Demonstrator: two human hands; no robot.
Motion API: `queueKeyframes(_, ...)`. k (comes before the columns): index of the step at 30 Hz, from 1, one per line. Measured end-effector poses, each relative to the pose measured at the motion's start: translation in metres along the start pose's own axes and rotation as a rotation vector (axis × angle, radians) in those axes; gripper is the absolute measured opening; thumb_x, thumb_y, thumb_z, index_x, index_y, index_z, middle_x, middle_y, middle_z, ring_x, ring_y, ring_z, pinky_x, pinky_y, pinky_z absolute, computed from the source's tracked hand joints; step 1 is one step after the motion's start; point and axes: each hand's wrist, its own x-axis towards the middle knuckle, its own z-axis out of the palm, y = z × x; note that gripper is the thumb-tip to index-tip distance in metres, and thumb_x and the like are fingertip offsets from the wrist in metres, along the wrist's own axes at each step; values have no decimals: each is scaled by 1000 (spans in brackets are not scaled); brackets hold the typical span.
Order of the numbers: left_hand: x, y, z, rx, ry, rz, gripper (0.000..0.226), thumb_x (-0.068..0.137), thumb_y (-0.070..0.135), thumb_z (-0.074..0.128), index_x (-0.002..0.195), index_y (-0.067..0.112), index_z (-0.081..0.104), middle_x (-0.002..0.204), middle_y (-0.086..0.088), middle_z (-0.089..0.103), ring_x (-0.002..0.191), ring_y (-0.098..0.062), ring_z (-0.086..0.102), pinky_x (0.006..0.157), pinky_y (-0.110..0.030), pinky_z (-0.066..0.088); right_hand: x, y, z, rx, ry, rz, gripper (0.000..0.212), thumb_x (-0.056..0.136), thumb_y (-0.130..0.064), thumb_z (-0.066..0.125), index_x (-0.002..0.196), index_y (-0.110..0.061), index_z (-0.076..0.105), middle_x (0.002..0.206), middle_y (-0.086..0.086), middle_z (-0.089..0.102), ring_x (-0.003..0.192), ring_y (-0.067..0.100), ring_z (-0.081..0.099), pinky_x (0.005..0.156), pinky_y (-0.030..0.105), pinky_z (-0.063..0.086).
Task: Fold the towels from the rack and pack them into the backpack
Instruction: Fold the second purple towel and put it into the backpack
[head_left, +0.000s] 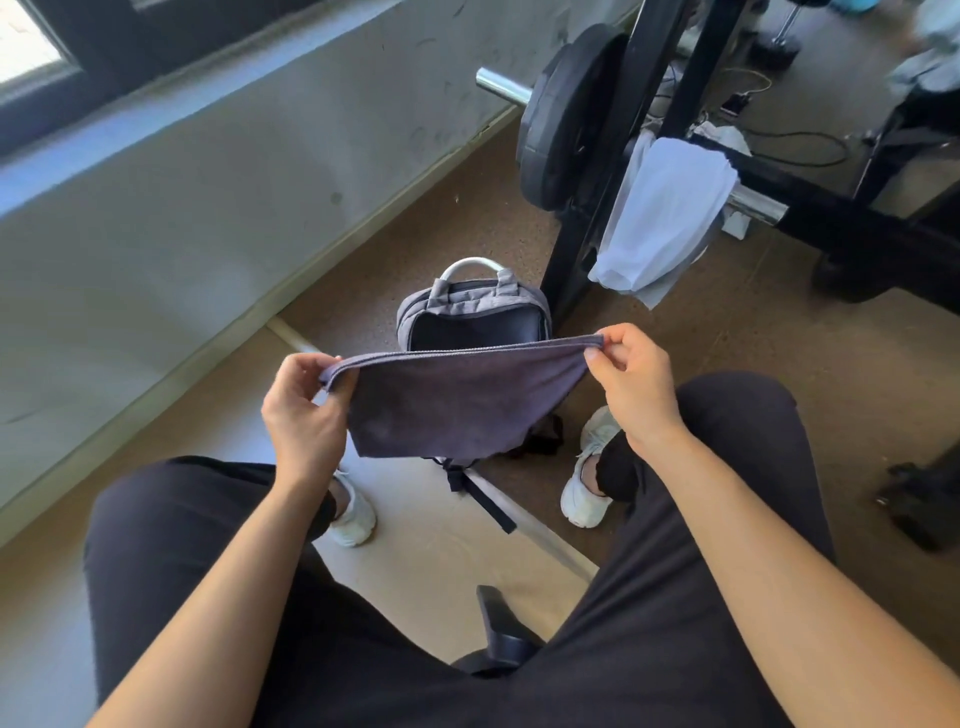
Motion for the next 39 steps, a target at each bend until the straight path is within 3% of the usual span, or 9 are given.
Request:
queueKeyframes(3,3,-17,-3,411,-325,-122,15,84,23,81,78,28,68,69,5,67,74,-19,69,65,-29,44,-4,3,2,-405,-522,106,13,91,-8,67,91,-20,65,85,-3,64,79,12,60,68,28,47)
queueKeyframes(5,2,-23,-5,497,-426,-194,15,84,27,79,74,31,69,69,3,69,79,-26,70,63,-31,43,-11,5,4,-589,-768,192,11,93,-9,66,93,-20,66,86,-1,64,82,16,62,68,26,48)
queueKeyframes(10,7,-20,-5,325,-134,-213,9,91,28,69,91,25,77,86,-4,75,86,-27,67,72,-32,44,-5,10,8,-220,-443,295,10,98,-1,55,101,-7,63,93,19,74,80,25,75,65,29,61)
queueKeyframes(15,7,-21,-1,292,-114,-314,39,95,40,66,71,9,59,61,-3,52,67,-26,47,58,-35,36,-3,18,10,-110,-341,266,9,91,-3,68,99,-8,66,87,12,76,80,24,76,76,32,62)
queueKeyframes(22,5,-13,-1,216,-42,-336,25,92,42,71,88,17,69,77,3,66,80,-19,61,62,-23,37,-4,17,11,-326,-316,135,12,88,-29,76,96,-22,73,93,0,72,91,17,66,81,38,58)
queueKeyframes(26,3,-11,2,196,-30,-350,30,91,44,71,84,16,65,74,6,62,78,-19,58,65,-31,38,-5,16,14,-277,-289,142,13,90,-28,73,88,-15,69,81,5,71,80,20,67,71,38,57)
queueKeyframes(31,-5,-9,7,28,-152,-388,40,87,44,73,65,19,51,62,3,51,62,-18,48,61,-38,46,-15,5,28,19,-238,220,26,96,-19,67,92,6,64,69,11,60,54,17,56,43,23,48)
queueKeyframes(35,-23,5,17,-214,-435,-394,24,93,23,75,77,10,61,72,-9,60,64,-19,58,58,-34,56,-28,-4,43,206,-330,229,24,96,-14,67,92,9,62,71,14,59,59,22,55,44,22,51)
queueKeyframes(39,-40,18,29,-269,-657,-322,16,94,10,71,81,5,64,69,-6,65,64,-17,60,68,-36,57,-38,-8,54,315,-471,203,14,96,-10,67,83,-8,65,66,5,64,56,14,60,50,25,55)
